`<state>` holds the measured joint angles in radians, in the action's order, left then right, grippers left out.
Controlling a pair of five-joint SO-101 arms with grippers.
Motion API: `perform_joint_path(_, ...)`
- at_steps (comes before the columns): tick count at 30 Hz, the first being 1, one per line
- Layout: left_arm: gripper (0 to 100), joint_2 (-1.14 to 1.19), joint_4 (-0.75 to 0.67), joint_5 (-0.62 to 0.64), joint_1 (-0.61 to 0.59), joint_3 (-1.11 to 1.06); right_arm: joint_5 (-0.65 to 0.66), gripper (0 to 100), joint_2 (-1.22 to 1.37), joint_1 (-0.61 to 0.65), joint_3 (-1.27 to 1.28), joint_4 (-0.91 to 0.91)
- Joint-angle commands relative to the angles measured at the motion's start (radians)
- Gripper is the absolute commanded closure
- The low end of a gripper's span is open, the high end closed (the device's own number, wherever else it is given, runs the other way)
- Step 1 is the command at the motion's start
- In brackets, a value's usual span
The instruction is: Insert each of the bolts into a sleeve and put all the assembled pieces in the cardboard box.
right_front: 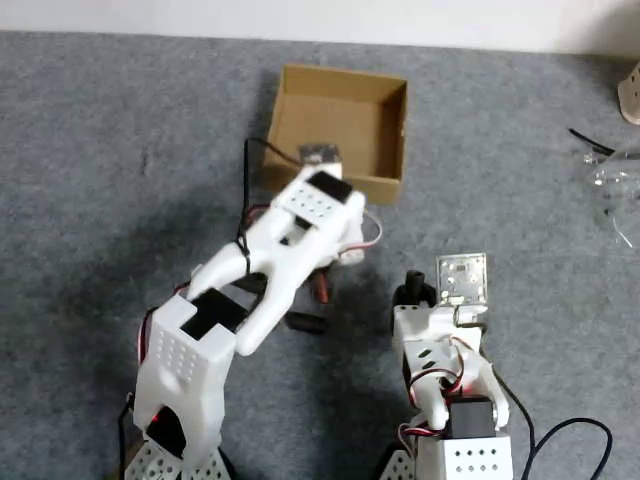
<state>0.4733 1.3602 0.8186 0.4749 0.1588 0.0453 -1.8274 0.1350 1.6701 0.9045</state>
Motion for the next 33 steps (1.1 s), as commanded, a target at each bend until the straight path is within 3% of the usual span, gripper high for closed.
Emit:
perform_joint_path(1, 100, -0.022, 0.192, -0.031, 0.004, 0.3, 0.012, 99.5, -0.01, -0.008, 0.027, -0.036)
perform_joint_path(7, 100, -0.022, 0.394, -0.118, 0.012, 0.627, 0.012, 99.5, -0.01, -0.01, 0.027, -0.038)
perform_joint_path(15, 100, -0.177, 0.396, -0.232, -0.045, 0.682, 0.012, 99.5, -0.01, -0.012, 0.027, -0.038)
perform_joint_path(24, 100, -0.518, 0.396, -0.242, -0.05, 0.506, 0.012, 99.5, -0.01, -0.012, 0.027, -0.038)
perform_joint_path(33, 100, -0.88, 0.393, -0.322, -0.05, 0.134, 0.012, 99.5, -0.01, -0.012, 0.027, -0.038)
